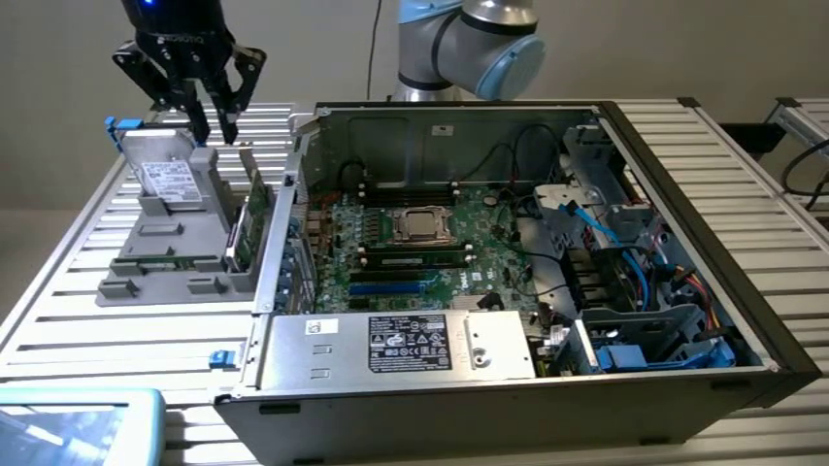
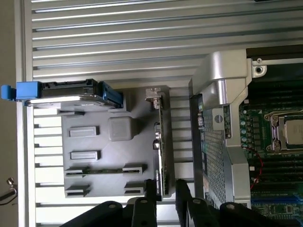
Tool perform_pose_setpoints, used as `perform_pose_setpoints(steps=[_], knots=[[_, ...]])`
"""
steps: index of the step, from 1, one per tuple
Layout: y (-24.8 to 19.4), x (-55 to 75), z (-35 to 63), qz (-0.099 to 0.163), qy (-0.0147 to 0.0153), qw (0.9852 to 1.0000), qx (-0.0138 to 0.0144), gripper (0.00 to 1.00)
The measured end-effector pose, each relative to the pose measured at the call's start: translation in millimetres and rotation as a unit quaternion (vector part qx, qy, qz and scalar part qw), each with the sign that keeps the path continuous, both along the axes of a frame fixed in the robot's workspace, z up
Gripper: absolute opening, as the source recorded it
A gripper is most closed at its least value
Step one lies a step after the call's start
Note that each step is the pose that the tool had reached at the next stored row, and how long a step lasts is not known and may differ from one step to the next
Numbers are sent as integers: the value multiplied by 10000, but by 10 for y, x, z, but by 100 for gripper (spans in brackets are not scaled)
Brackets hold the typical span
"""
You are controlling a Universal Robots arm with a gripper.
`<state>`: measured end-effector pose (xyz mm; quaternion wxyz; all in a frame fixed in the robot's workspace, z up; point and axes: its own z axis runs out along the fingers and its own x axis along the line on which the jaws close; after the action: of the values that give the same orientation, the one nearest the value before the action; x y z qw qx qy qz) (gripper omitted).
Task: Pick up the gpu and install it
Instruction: 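Pick up the gpu and move the gpu toward the slot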
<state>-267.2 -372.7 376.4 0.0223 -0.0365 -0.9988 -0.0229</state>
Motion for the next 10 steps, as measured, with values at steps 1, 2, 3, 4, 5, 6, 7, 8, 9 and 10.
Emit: perform_pose_setpoints(steps=[1, 2, 3, 4, 5, 6, 7, 8, 9, 10], knots=[[0, -4, -3, -1, -4, 10000, 2, 37], [0, -15, -5, -1, -8, 10000, 7, 37], [0, -31, -9, 3, -17, 10000, 19, 44], [-1, -43, -16, 14, -26, 10000, 38, 44], [-1, -52, -24, 34, -31, 10000, 62, 44], [-1, -60, -32, 59, -34, 9999, 86, 44], [-1, -70, -43, 82, -37, 9999, 105, 44], [-1, -81, -54, 102, -40, 9999, 120, 44], [-1, -96, -67, 122, -42, 9998, 134, 44], [-1, -113, -79, 136, -43, 9998, 142, 44]])
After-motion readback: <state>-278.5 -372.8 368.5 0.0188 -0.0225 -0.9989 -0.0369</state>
